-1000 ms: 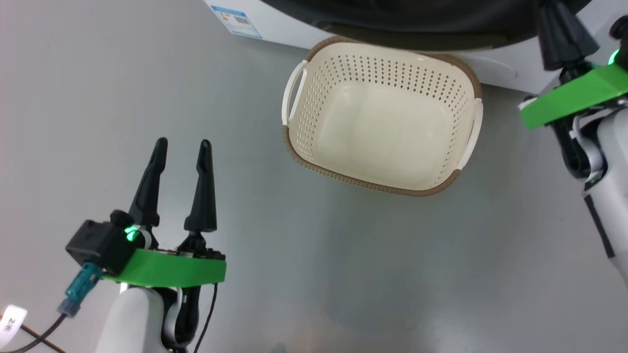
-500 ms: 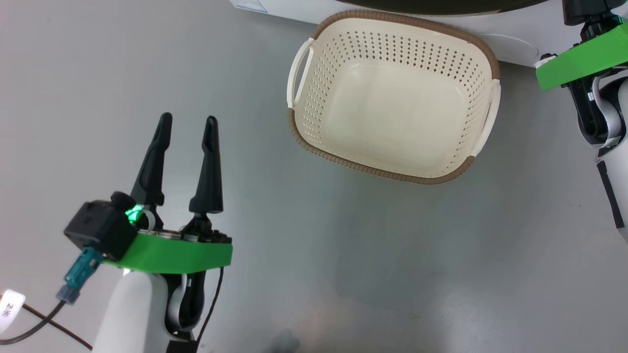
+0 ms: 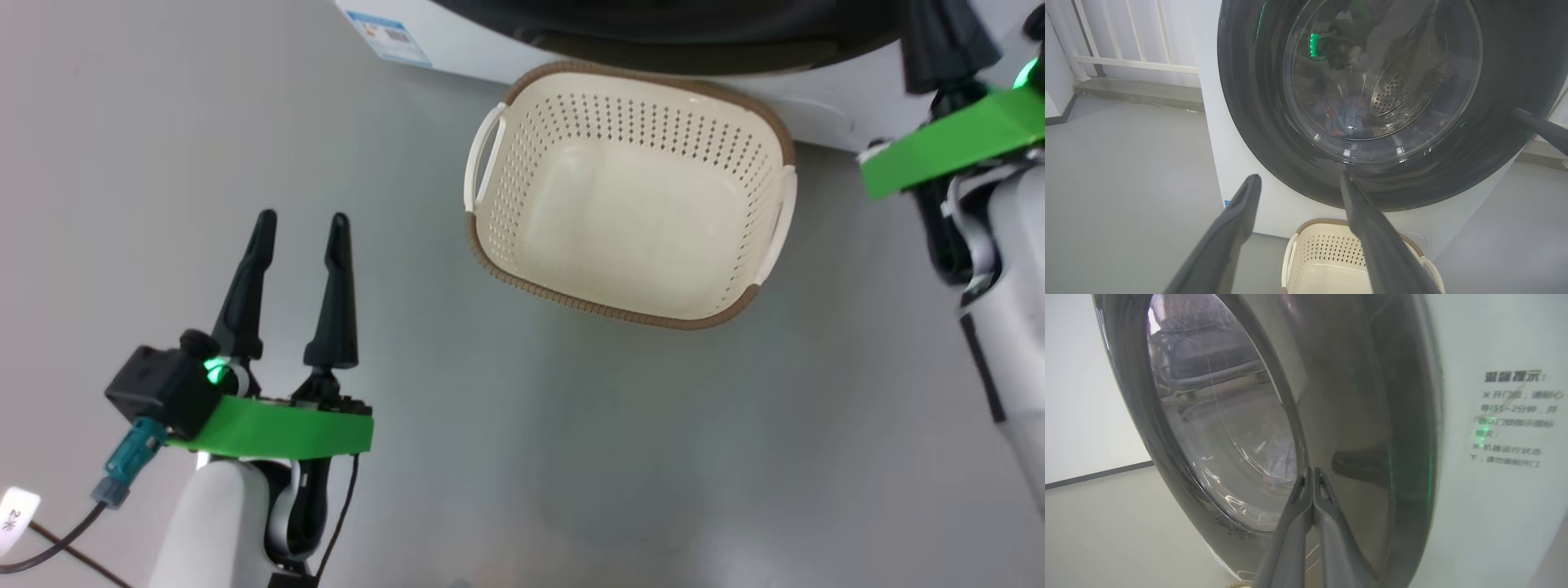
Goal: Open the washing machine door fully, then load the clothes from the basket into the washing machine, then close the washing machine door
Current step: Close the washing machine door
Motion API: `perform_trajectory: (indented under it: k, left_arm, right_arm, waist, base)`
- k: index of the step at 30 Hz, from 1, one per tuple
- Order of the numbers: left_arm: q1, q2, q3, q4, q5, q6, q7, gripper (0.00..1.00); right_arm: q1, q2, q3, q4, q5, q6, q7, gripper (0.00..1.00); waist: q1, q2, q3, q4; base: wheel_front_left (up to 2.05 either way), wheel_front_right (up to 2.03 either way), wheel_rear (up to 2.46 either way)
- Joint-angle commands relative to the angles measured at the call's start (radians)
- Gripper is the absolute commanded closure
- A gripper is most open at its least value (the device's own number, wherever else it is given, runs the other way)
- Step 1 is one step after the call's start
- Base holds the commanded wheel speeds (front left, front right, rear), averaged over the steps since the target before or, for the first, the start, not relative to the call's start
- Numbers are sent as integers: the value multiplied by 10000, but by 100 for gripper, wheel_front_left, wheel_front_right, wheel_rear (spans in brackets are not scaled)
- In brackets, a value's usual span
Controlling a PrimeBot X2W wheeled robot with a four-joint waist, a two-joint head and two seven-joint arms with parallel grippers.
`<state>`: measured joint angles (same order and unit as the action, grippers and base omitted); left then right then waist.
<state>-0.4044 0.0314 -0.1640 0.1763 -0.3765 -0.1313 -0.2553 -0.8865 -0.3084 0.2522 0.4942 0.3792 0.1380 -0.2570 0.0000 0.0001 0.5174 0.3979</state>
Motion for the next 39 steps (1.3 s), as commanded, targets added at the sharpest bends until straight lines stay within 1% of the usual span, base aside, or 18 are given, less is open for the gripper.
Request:
perform_trajectory:
  k: [1, 3, 4, 6, 8, 9, 10, 17, 25, 39]
  left_arm:
    - [298, 420, 412, -67, 54, 6, -65, 0]
    - [366, 450, 449, -2, 41, 6, -65, 0]
    - [500, 522, 558, 135, -3, 6, -65, 0]
    - [620, 624, 656, 257, -22, 6, -65, 0]
    - [744, 725, 738, 360, -20, 6, -65, 0]
    - [809, 777, 775, 406, -15, 6, -65, 0]
    - [873, 826, 801, 448, -8, 6, -65, 0]
    - [1391, 1211, 1003, 764, -6, 6, -65, 0]
    - [1874, 1587, 1192, 892, -1, 6, -65, 0]
    - [2544, 1857, 1669, 956, 93, 6, -65, 0]
  right_arm:
    - [547, 299, 76, -336, 118, -73, -48, 100]
    - [721, 345, 44, -391, 157, -73, -48, 100]
    - [1107, 417, 38, -507, 191, -73, -48, 72]
    - [1487, 488, 19, -596, 223, -73, -48, 51]
    - [1837, 558, -30, -647, 254, -73, -48, 11]
    - [2004, 598, -46, -669, 269, -73, -48, 3]
    - [2161, 631, -52, -681, 279, -73, -48, 0]
    - [3146, 968, -348, -754, 332, -73, -48, 0]
    - [4188, 1125, -775, -794, 332, -73, -48, 0]
    - [5532, 1343, -1202, -925, 260, -73, -48, 0]
  waist:
    - [0, -1, -428, -261]
    - [0, -1, -553, -313]
    - [0, -1, -804, -417]
    - [0, -1, -1042, -544]
    - [0, -1, -1280, -680]
    - [0, -1, -1392, -754]
    - [0, -1, -1500, -825]
    - [0, -1, -2208, -1500]
    - [0, -1, -2885, -2221]
    - [0, -1, -3706, -3336]
  base:
    - [0, 0, 0]
    - [0, 0, 0]
    - [0, 0, 0]
    - [0, 0, 0]
    - [0, 0, 0]
    - [0, 0, 0]
    - [0, 0, 0]
    - [0, 0, 0]
    - [0, 0, 0]
    - [0, 0, 0]
